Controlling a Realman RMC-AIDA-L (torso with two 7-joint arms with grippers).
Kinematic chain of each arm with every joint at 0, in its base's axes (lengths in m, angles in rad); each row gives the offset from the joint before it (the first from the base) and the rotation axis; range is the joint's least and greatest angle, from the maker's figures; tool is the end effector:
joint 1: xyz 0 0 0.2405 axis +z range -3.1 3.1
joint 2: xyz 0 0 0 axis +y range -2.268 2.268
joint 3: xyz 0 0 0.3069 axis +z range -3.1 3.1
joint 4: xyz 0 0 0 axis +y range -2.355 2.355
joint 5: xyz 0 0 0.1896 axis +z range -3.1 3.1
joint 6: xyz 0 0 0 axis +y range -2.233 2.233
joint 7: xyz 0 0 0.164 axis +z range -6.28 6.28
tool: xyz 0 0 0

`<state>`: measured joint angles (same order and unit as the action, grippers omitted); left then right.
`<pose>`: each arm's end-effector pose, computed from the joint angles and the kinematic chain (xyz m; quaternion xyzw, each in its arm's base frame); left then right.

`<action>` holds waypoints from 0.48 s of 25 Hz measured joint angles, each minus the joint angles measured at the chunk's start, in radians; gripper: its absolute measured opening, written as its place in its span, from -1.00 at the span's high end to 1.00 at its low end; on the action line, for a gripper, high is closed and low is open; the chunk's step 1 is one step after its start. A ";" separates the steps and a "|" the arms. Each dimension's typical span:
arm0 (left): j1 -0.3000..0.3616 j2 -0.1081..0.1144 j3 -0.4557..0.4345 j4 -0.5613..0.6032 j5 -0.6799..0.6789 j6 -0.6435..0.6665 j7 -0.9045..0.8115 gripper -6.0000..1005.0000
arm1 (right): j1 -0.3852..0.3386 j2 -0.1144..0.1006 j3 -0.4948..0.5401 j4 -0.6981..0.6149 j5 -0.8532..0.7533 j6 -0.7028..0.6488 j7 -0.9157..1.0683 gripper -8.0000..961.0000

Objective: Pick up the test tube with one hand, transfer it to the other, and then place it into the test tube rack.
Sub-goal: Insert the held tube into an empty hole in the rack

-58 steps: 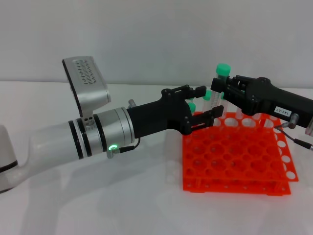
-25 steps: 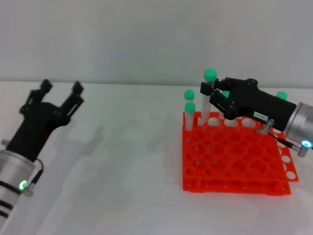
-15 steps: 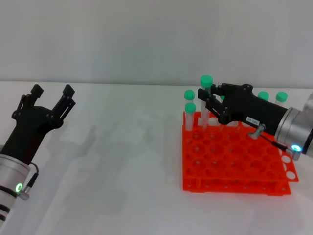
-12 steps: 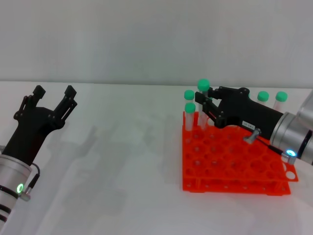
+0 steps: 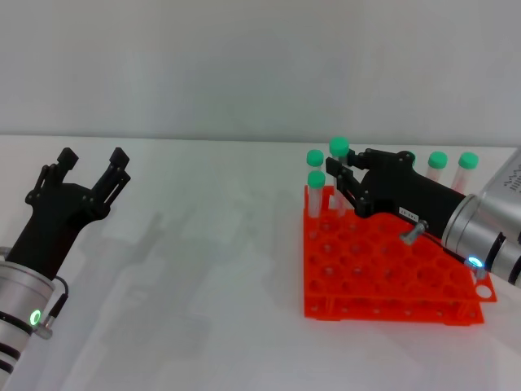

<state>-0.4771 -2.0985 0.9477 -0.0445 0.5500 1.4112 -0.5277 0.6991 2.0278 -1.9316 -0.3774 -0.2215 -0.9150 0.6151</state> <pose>-0.3378 0.3475 -0.0203 -0.6630 -0.2841 -0.4339 0.5399 0.1991 0.4287 -0.0882 -0.8797 0.1047 0.3250 0.3311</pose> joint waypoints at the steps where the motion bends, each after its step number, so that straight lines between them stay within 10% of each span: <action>1: 0.000 0.000 0.000 0.000 0.000 0.000 0.000 -0.77 | -0.001 0.000 -0.018 0.001 0.032 0.002 -0.019 0.58; 12: 0.003 0.001 0.000 -0.002 0.001 0.000 -0.002 -0.77 | 0.007 0.000 -0.155 -0.006 0.227 0.061 -0.109 0.58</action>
<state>-0.4746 -2.0977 0.9480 -0.0461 0.5508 1.4112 -0.5293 0.7057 2.0279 -2.0862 -0.3838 0.0056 -0.8543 0.5063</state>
